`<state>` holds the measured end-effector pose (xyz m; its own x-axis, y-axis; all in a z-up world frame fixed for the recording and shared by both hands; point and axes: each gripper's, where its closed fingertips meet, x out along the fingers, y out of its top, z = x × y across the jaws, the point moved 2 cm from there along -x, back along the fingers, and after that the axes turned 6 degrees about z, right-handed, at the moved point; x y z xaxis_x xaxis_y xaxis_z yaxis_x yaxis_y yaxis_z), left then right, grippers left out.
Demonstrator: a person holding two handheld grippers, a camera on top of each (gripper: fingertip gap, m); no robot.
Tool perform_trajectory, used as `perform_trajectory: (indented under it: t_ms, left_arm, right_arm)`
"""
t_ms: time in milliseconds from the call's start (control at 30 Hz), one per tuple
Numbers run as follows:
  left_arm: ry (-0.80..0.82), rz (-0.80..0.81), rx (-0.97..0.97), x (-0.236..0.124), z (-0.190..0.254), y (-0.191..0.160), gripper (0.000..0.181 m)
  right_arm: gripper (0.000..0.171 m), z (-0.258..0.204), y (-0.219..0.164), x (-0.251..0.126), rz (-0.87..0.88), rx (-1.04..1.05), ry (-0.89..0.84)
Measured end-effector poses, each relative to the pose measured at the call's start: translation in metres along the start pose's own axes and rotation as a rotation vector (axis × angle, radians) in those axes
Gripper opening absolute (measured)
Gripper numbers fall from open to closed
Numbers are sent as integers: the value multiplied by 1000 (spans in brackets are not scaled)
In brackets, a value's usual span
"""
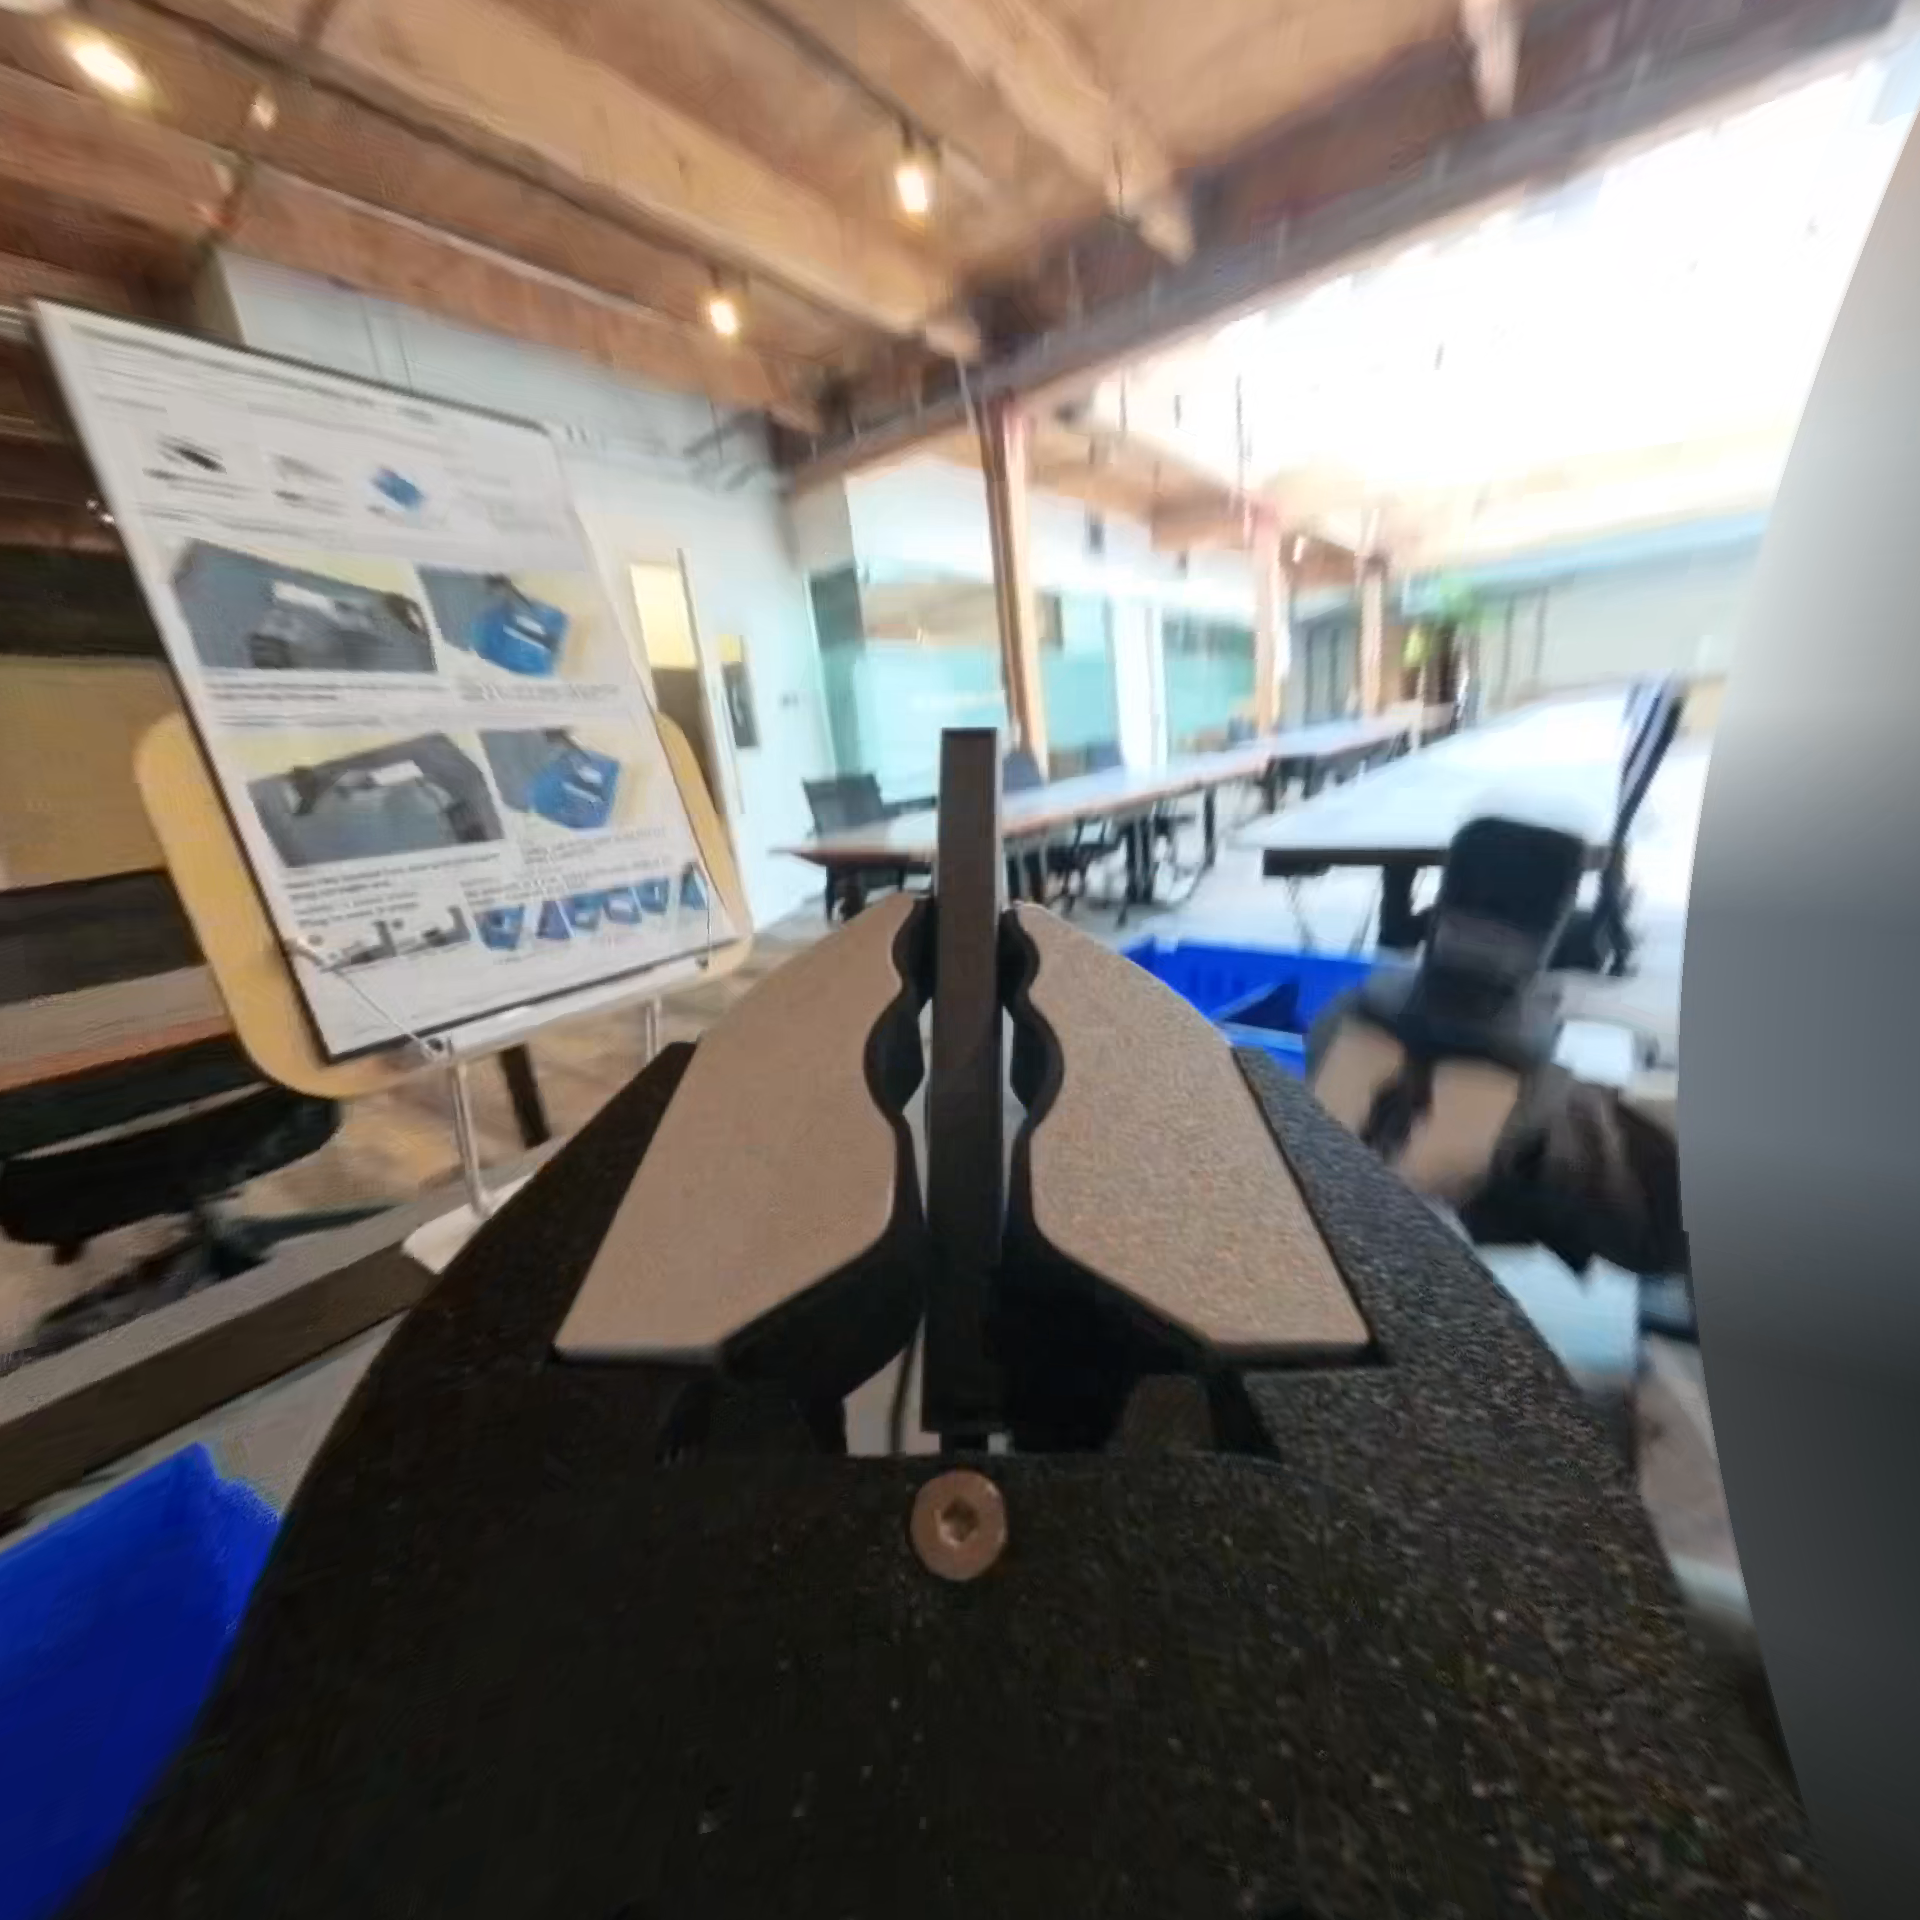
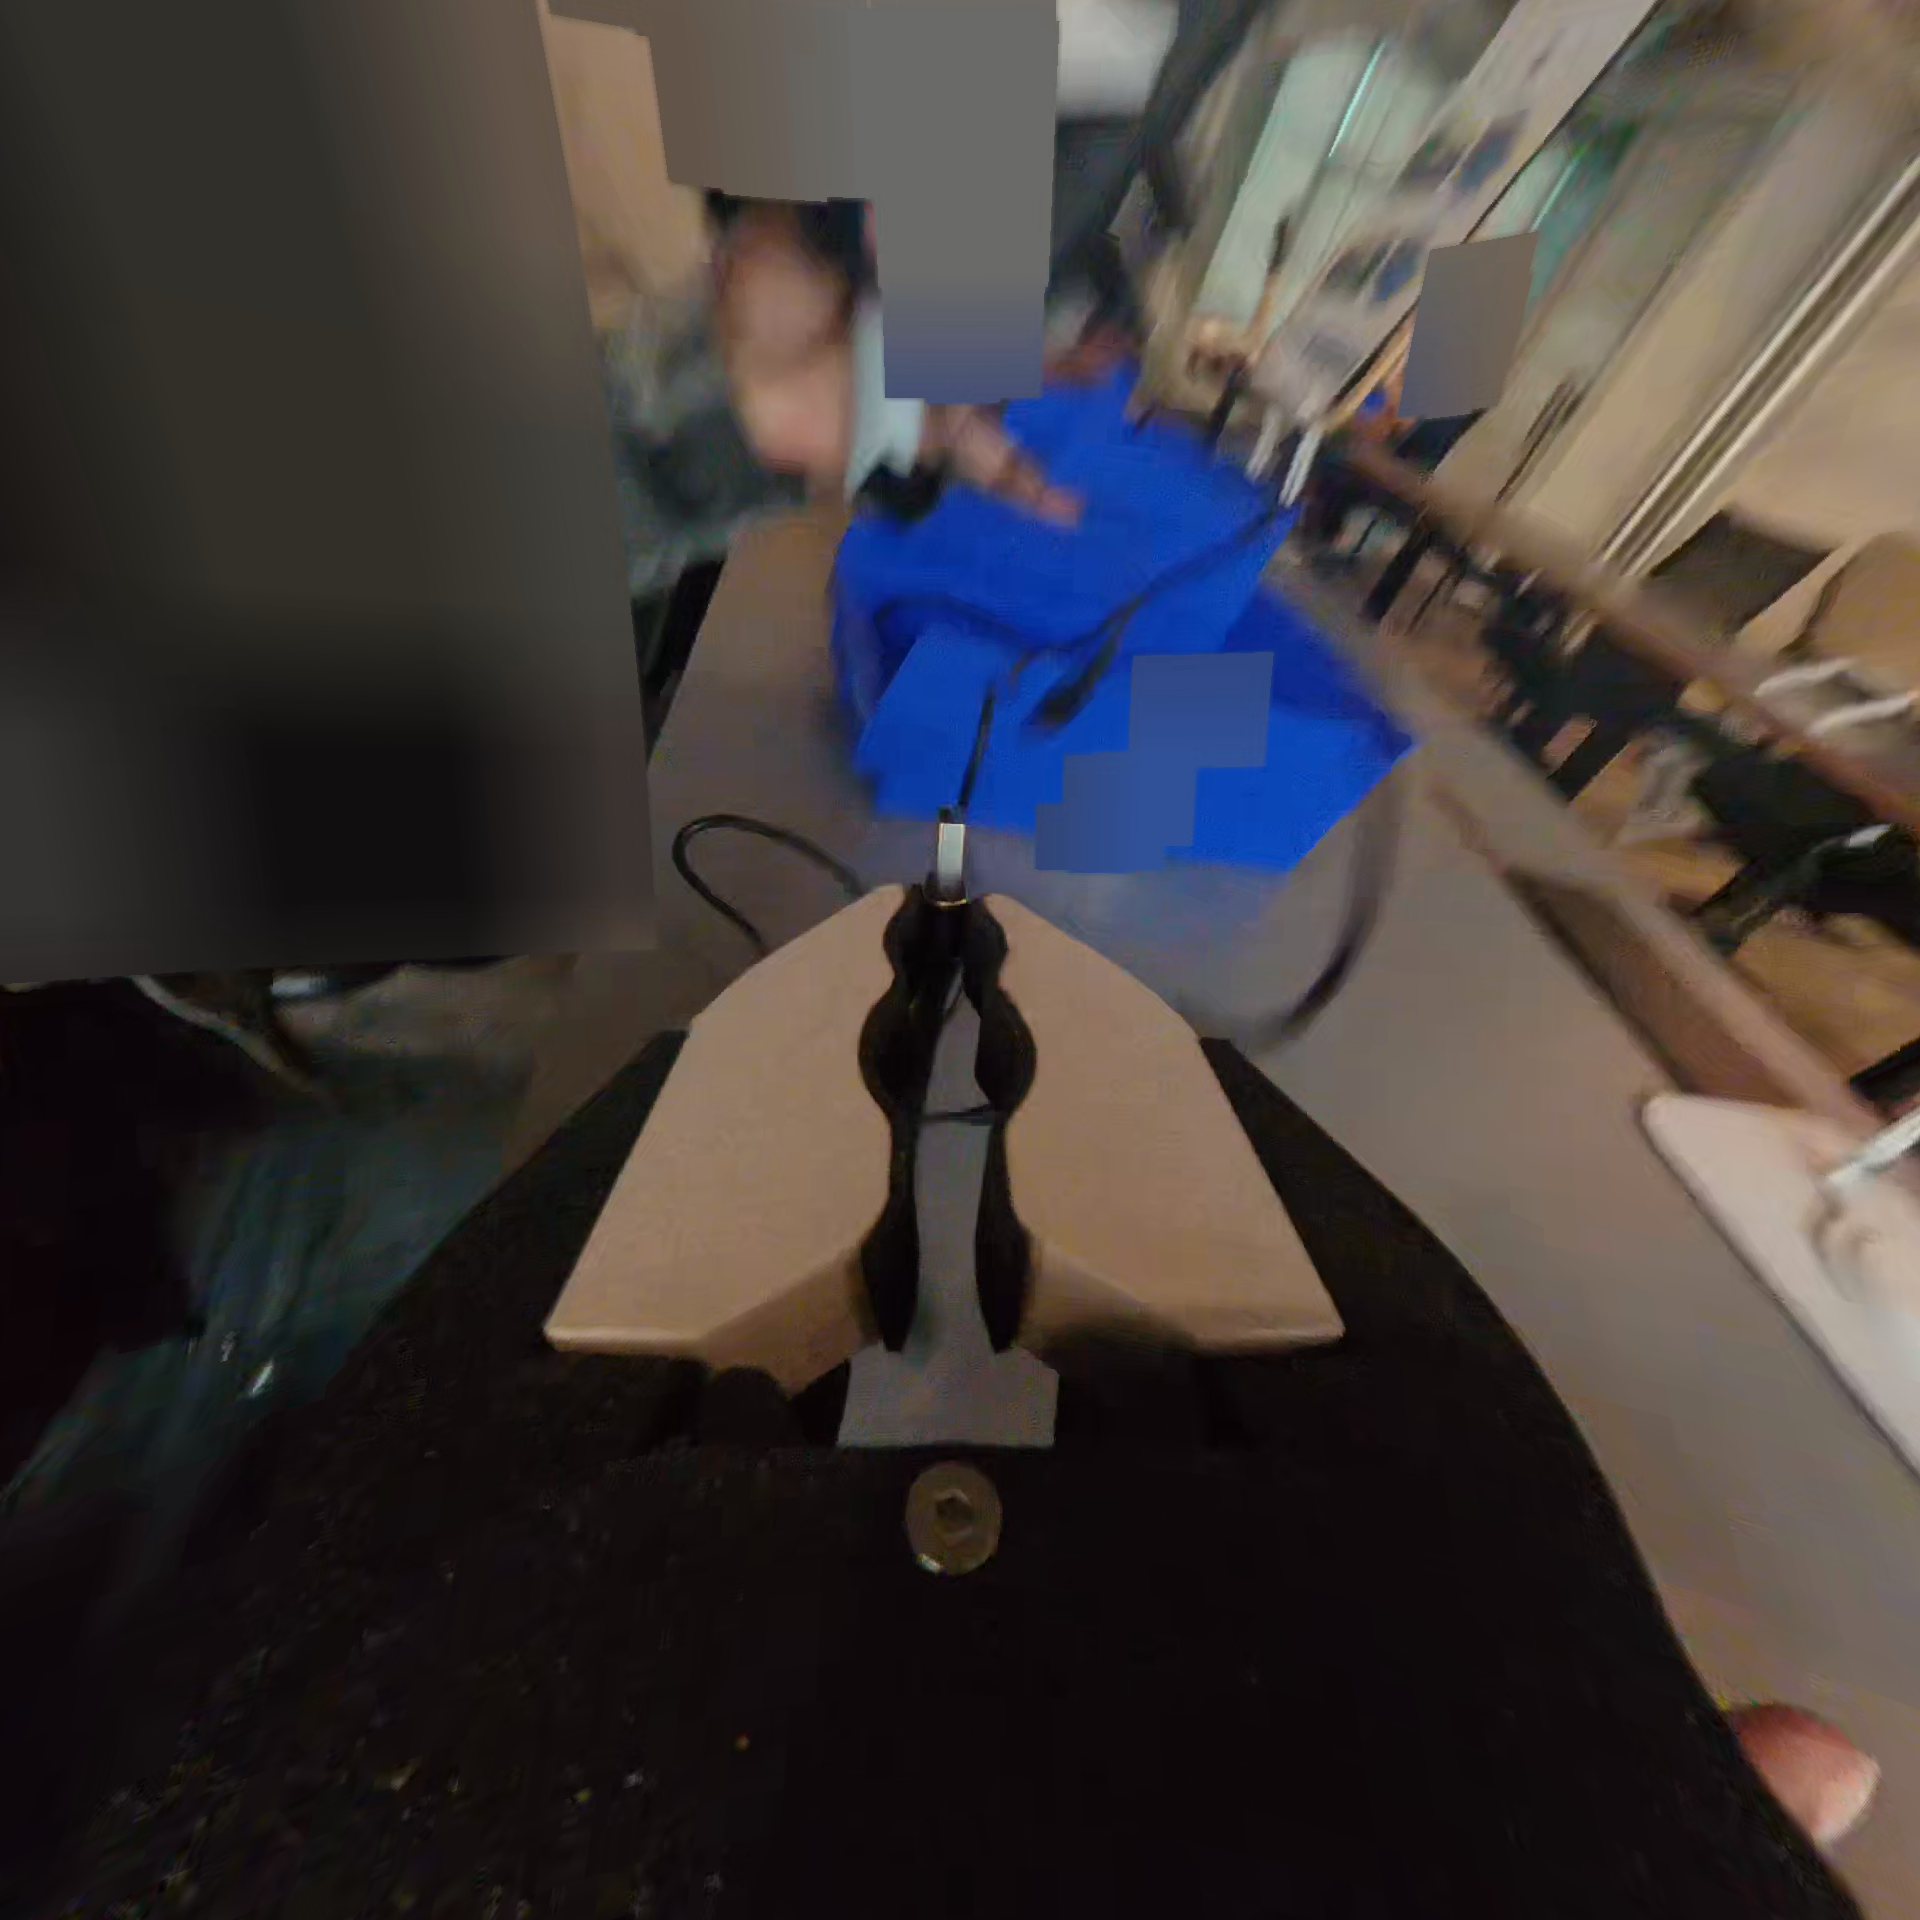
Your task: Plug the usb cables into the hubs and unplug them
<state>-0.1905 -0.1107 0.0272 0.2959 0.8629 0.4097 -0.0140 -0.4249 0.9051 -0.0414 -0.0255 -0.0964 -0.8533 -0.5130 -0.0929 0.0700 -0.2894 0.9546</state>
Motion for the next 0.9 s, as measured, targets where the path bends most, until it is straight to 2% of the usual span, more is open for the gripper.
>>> perform_trajectory:
  t_ms: [67,167,267,567,733,900]
  left_arm:
    - [-84,-75,57,14,21,-20,12]
    - [-123,-179,52,22,24,-38,12]
    - [-107,-178,33,22,19,-45,12]
    - [-77,-194,-18,18,10,-57,12]
    - [-79,-232,70,22,16,-67,12]
    - [-53,-260,132,25,19,-71,12]
  right_arm:
    - [7,23,15,-4,25,2,-30]
    - [7,44,27,-12,68,-12,-82]
    - [7,60,31,-22,87,-6,-146]
    - [7,64,37,-36,96,-25,-227]
    - [7,64,50,-51,126,-49,-267]
    - [7,76,63,-83,165,-55,-380]
